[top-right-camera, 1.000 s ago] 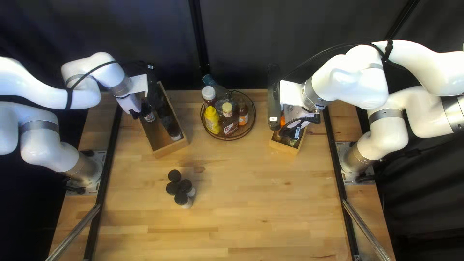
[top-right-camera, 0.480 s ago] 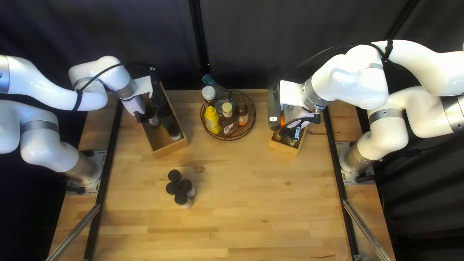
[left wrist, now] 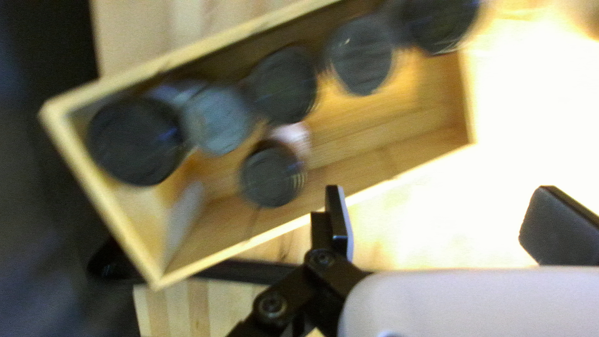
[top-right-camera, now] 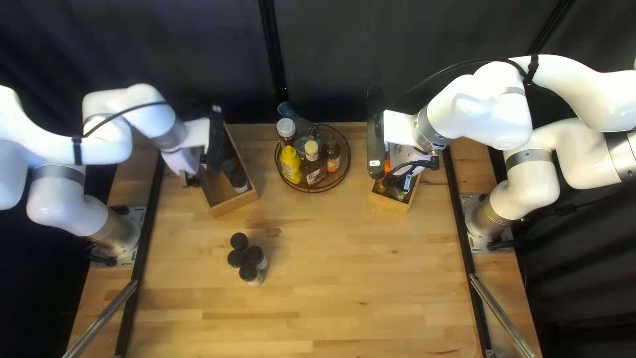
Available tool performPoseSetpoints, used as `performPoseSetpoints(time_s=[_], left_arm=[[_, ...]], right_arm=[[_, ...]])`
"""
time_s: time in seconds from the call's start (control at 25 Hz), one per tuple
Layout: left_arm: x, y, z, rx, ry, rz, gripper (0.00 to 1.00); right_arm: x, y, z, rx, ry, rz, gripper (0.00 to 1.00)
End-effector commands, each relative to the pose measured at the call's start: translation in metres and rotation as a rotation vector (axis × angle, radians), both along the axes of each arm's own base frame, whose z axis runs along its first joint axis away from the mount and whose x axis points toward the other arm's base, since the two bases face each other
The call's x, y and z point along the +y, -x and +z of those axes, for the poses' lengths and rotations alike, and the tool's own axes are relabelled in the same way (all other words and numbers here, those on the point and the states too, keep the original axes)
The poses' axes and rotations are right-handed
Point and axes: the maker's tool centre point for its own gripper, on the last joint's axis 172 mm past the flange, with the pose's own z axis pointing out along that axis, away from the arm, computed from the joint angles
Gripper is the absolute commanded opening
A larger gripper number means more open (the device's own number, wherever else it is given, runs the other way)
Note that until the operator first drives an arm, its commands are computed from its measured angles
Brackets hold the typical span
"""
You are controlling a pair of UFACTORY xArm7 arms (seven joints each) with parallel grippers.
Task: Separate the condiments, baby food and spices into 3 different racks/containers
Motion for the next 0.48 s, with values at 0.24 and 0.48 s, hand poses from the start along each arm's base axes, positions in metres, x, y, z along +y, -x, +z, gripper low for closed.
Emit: performPoseSetpoints(time_s=[0.24, 0.48], left_arm=[[-0.066, -0.020, -0.040, 0.049, -0.020, -0.457, 1.00], [-0.080, -0.041, -0.064, 0.050, -0.017, -0.610, 1.00]], right_arm=[[0.000, 0.000, 0.000, 0.000, 0.000, 0.000, 1.00], [0.000, 0.000, 0.000, 0.000, 0.000, 0.000, 1.00]])
